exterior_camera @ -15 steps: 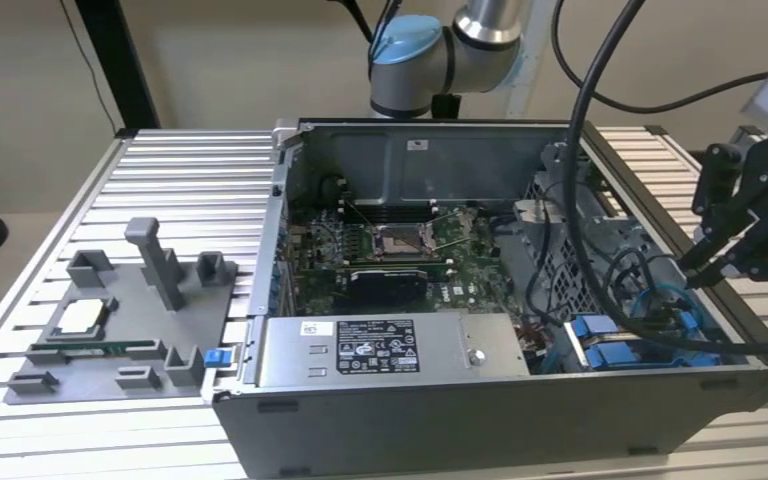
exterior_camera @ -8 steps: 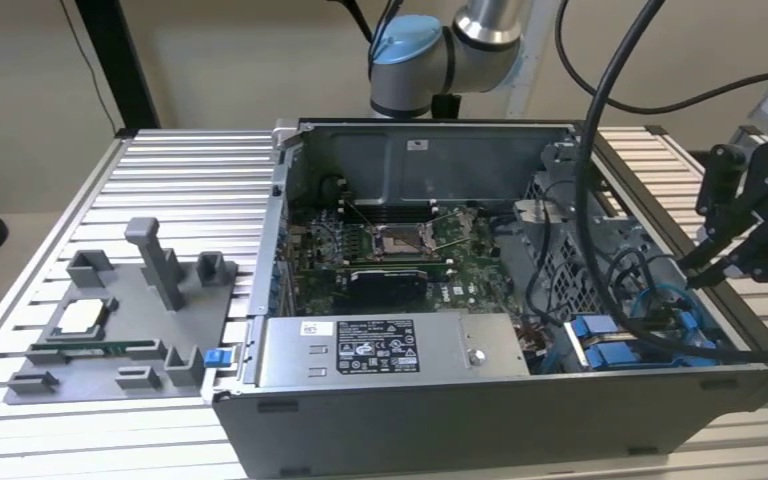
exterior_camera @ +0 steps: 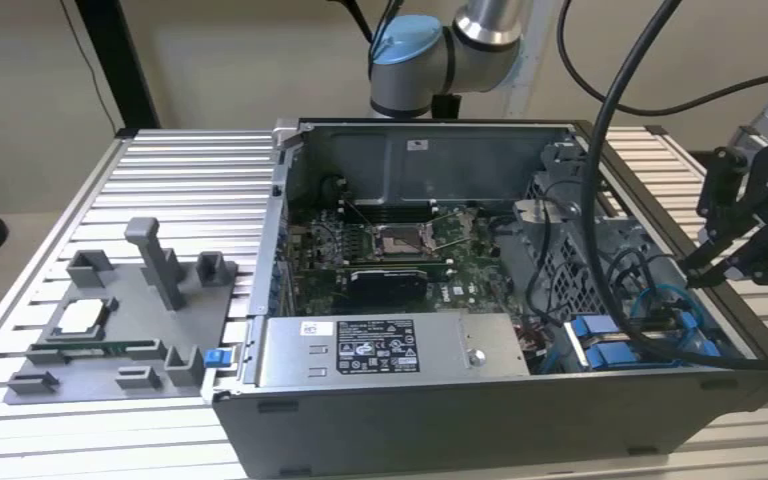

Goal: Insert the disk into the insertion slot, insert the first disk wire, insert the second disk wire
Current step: 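Insert the second disk wire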

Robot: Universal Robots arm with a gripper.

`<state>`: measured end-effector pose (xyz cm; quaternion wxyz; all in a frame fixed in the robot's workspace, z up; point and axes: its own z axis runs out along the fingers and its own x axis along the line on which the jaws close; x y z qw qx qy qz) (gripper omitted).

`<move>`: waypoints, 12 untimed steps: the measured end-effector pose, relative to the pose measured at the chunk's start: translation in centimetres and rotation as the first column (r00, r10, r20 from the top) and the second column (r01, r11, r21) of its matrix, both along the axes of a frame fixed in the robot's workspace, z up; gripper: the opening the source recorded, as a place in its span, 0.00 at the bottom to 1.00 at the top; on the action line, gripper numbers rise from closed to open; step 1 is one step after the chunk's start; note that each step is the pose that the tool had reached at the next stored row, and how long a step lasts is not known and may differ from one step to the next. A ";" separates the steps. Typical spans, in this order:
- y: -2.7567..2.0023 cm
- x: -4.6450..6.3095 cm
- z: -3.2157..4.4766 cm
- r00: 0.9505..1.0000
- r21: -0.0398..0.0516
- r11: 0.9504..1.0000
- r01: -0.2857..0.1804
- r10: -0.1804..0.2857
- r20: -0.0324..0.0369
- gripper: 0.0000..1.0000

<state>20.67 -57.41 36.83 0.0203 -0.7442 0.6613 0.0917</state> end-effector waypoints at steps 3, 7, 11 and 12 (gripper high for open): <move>-0.01 0.0 -0.08 1.000 0.003 1.000 -0.006 0.006 0.000 1.00; -0.06 0.0 -0.22 1.000 0.005 1.000 -0.016 0.016 0.000 1.00; -0.12 0.0 -0.39 1.000 0.005 1.000 -0.025 0.025 0.000 1.00; -0.13 0.0 -0.42 1.000 0.005 1.000 -0.026 0.026 0.000 1.00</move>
